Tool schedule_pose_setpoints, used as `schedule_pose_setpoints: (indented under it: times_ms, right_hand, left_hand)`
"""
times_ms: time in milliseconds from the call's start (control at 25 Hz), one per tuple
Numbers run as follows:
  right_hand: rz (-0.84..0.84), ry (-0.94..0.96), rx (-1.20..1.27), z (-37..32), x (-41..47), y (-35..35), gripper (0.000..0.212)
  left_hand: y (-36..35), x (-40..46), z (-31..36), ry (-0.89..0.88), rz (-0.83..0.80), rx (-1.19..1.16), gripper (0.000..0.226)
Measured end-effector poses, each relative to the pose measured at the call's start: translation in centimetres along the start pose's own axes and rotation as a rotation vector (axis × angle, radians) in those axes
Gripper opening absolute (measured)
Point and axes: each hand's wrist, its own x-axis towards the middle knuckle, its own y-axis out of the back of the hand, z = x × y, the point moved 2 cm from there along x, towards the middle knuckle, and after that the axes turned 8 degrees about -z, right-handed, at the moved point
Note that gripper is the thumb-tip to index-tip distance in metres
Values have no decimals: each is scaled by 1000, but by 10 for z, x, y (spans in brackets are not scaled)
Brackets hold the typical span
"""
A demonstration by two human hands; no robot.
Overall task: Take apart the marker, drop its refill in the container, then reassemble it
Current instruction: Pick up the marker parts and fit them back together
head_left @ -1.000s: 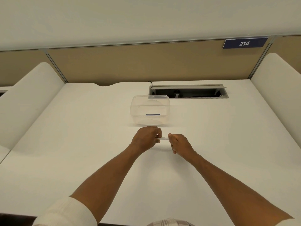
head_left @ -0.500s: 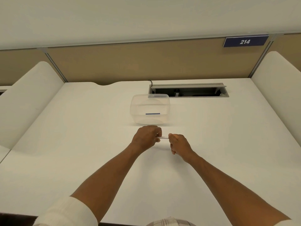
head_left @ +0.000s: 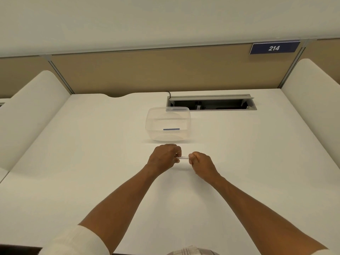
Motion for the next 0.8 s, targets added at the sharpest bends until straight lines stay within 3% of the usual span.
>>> schedule_pose_setpoints:
  times_ms: [120, 360, 640, 800]
  right_hand:
    - [-14, -22, -50, -1, -1, -1, 43]
    - [-116, -173, 321, -3, -7, -1, 48]
    - [-211, -22, 190, -2, -9, 8, 17]
    - [-134, -58, 255, 5, -12, 12, 24]
  left_hand:
    - [2, 1, 0, -28, 4, 26, 11]
    - [4, 6, 3, -116, 18, 118, 11]
    - [1, 17, 15, -252, 25, 127, 10]
    - [-6, 20, 17, -296, 192, 188, 36]
